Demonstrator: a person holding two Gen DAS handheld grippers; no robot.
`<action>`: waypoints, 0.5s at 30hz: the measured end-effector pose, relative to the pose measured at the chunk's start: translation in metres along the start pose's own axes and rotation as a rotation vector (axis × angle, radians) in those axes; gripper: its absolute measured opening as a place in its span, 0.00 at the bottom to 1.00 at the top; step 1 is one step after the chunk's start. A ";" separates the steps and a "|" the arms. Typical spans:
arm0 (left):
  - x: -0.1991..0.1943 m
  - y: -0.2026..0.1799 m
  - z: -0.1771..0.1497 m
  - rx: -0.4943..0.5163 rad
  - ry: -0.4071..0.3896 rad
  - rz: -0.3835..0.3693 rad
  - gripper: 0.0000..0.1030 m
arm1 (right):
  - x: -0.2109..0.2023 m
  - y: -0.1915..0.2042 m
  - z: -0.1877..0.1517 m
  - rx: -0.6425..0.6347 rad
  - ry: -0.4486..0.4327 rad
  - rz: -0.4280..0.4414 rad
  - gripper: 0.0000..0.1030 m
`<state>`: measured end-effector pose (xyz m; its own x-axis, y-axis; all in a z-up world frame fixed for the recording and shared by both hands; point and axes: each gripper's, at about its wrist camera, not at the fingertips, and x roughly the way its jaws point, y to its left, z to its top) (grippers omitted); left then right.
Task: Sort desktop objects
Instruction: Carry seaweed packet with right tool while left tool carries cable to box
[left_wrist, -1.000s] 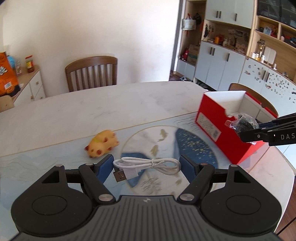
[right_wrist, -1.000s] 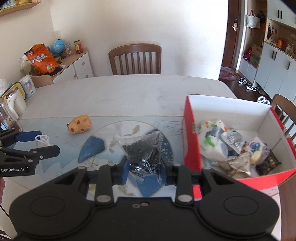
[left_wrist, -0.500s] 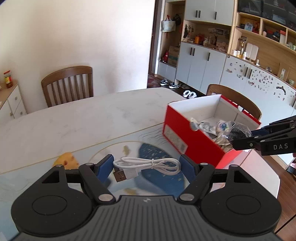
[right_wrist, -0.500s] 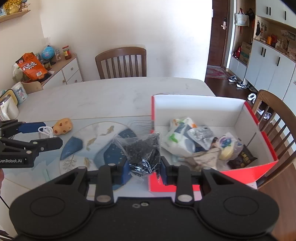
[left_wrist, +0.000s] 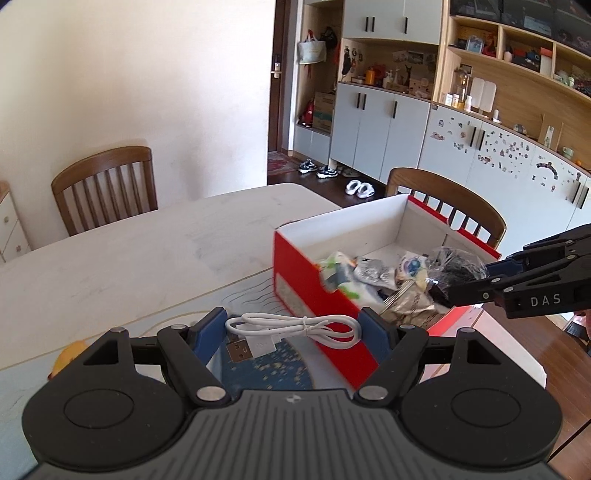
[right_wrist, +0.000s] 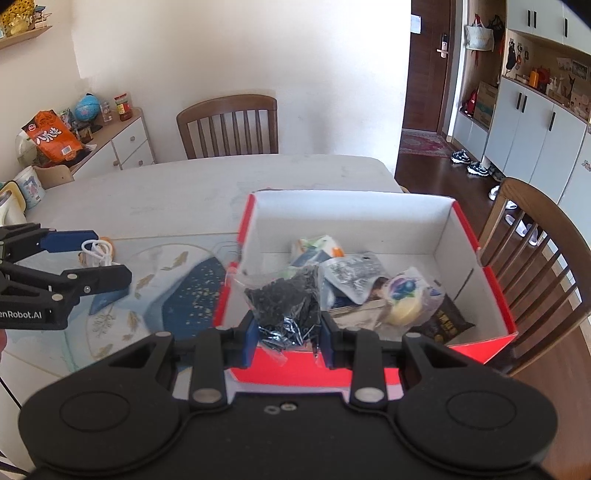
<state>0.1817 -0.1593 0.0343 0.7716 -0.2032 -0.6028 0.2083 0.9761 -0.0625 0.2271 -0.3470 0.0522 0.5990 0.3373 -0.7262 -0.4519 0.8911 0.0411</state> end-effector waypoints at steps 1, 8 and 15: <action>0.003 -0.004 0.003 0.004 -0.002 -0.002 0.75 | 0.001 -0.004 0.000 -0.001 0.003 0.001 0.31; 0.017 -0.026 0.013 0.022 -0.005 -0.017 0.75 | 0.004 -0.030 0.004 -0.010 0.008 0.000 0.31; 0.033 -0.044 0.023 0.045 0.018 -0.035 0.75 | 0.011 -0.049 0.007 -0.017 0.020 -0.003 0.31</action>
<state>0.2118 -0.2110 0.0352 0.7527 -0.2352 -0.6149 0.2622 0.9638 -0.0477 0.2600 -0.3849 0.0469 0.5868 0.3283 -0.7402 -0.4618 0.8866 0.0272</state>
